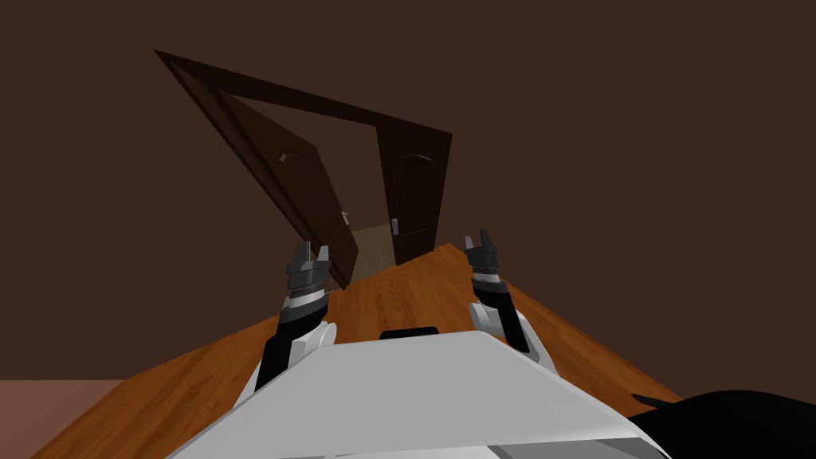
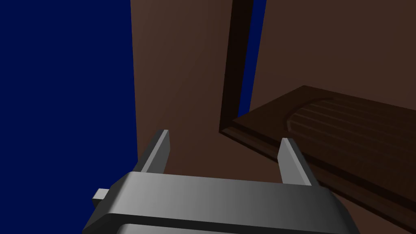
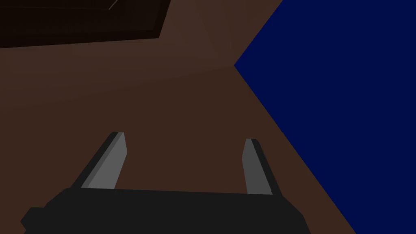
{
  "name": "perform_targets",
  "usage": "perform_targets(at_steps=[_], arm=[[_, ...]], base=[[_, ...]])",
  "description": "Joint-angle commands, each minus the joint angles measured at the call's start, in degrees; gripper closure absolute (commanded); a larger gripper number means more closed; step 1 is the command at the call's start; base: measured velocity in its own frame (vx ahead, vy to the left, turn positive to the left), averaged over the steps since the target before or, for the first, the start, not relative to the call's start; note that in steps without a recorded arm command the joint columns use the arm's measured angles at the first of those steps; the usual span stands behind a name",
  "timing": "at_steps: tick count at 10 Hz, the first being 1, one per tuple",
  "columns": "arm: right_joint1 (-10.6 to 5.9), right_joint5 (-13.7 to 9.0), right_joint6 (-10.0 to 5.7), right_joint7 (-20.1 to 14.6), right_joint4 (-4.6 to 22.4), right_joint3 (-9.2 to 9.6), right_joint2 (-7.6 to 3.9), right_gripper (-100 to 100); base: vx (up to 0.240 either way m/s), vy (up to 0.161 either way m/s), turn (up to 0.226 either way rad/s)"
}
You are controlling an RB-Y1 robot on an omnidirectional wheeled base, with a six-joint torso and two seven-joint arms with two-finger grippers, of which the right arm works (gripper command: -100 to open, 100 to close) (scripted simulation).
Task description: Push the door open
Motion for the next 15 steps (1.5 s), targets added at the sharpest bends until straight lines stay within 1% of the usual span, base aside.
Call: perform_targets(at_steps=[1, 5, 7, 10, 15], arm=[[0.05, 0.56, 0.07, -0.40, 0.76, 0.64, -0.35, -100], [0.21, 2.37, 0.31, -1.67, 3.23, 2.68, -1.35, -100], [0.32, 3.53, 0.46, -2.49, 4.81, 4.00, -1.90, -100], [0.50, 5.52, 0.72, -3.89, 7.52, 6.25, -2.77, -100], [0.85, 9.38, 1.23, -6.61, 12.78, 10.62, -4.22, -100]], base=[[0.240, 0.009, -0.015], [0.209, 0.036, -0.004], [0.199, 0.027, -0.005], [0.191, 0.045, -0.008], [0.203, 0.049, -0.009]])
